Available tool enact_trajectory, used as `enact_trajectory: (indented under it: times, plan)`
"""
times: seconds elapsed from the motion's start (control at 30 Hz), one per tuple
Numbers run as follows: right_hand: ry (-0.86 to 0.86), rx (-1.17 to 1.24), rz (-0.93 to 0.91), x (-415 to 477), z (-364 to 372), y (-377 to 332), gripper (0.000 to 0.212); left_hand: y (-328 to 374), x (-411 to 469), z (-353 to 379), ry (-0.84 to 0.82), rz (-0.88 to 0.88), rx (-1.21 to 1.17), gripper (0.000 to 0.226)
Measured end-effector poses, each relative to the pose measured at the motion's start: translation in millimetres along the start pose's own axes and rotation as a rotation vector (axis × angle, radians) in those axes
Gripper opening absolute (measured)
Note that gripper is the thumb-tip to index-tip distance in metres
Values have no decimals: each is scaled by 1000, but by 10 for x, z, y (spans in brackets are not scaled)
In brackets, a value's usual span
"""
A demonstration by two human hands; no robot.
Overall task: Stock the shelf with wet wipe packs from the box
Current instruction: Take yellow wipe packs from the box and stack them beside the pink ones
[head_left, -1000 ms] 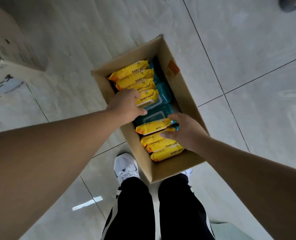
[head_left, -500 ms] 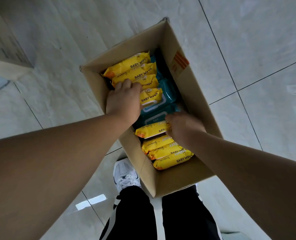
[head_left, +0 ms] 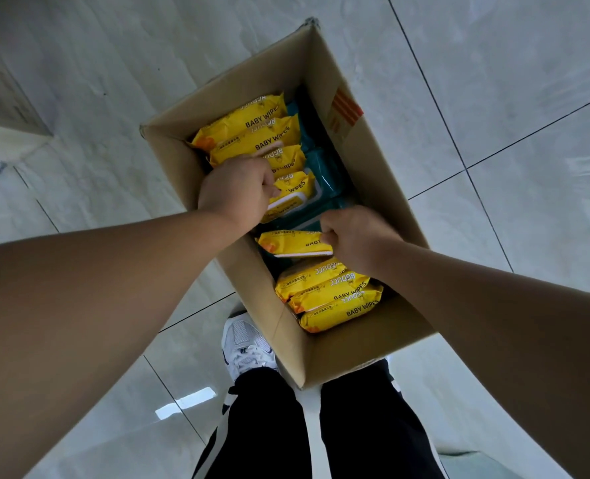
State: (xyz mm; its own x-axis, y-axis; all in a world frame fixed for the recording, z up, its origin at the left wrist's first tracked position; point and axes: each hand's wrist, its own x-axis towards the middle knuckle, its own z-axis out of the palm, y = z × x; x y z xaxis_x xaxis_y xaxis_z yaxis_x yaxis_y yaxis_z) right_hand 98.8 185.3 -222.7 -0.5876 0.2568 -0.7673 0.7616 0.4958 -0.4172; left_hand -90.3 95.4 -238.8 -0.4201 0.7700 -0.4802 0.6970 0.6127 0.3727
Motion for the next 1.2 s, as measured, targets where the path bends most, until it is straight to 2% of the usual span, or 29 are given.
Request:
enact_trajectory:
  times: [0.13, 0.27, 0.5, 0.67, 0.83, 1.0, 1.2]
  plan:
    - [73, 183, 8, -119, -6, 56, 18, 43, -65, -52, -38, 61, -70, 18]
    - [166, 261, 21, -326, -216, 64, 20, 191, -156, -284, -122, 92, -199, 17]
    - [221, 327, 2, -1014, -794, -261, 20, 705, -333, -1080, -100, 136, -299, 22]
    - [289, 411, 6, -1789, -1286, -603, 26, 1119, -679, -1804, -78, 147, -360, 23]
    - [372, 469, -20, -2652, -1926, -1043, 16, 1649, -1049, -2839, -74, 251, -339, 19]
    - [475, 478, -129, -3572, -2908, -1588, 27, 2264, -1411, -4246, -10, 356, -284, 17]
    - [610, 497, -291, -4712, -4032, -2374, 27, 2926, -2087, -6046, 85, 477, -165, 22]
